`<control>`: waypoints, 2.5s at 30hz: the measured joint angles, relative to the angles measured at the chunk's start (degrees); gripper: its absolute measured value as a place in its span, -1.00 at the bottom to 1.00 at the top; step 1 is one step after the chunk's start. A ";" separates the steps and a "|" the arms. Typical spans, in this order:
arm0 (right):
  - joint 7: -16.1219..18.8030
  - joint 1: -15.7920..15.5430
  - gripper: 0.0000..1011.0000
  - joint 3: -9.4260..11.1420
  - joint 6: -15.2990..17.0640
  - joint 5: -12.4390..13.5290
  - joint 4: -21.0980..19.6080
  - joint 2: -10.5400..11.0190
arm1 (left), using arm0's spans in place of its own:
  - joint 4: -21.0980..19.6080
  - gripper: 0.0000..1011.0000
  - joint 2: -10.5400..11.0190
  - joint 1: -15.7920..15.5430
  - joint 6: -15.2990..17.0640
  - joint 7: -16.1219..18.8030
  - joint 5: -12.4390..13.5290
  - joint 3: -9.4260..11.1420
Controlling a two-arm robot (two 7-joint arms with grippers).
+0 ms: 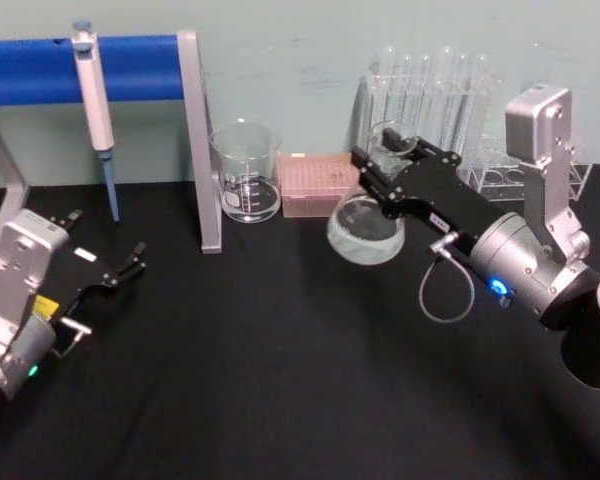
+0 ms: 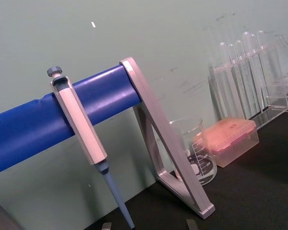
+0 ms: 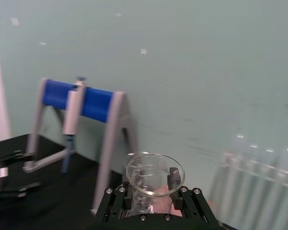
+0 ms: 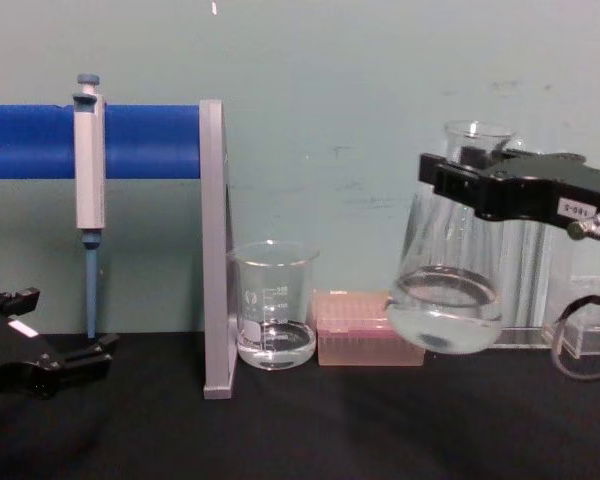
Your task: Grasp the erlenmeyer flask with one hand, shake it three times, then place it back.
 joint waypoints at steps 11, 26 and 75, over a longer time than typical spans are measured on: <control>-9.26 -0.23 -0.11 2.96 2.33 -4.88 1.84 -4.34 | 0.00 0.98 0.00 0.00 0.00 0.00 0.00 0.00; -13.76 0.06 -0.11 5.81 4.25 -8.38 3.71 -8.02 | 0.00 0.98 0.00 0.00 0.00 0.00 0.00 0.00; 19.31 -0.93 -0.11 1.26 1.69 -0.27 -0.47 0.41 | 0.00 0.98 0.00 0.00 0.00 0.00 0.00 0.00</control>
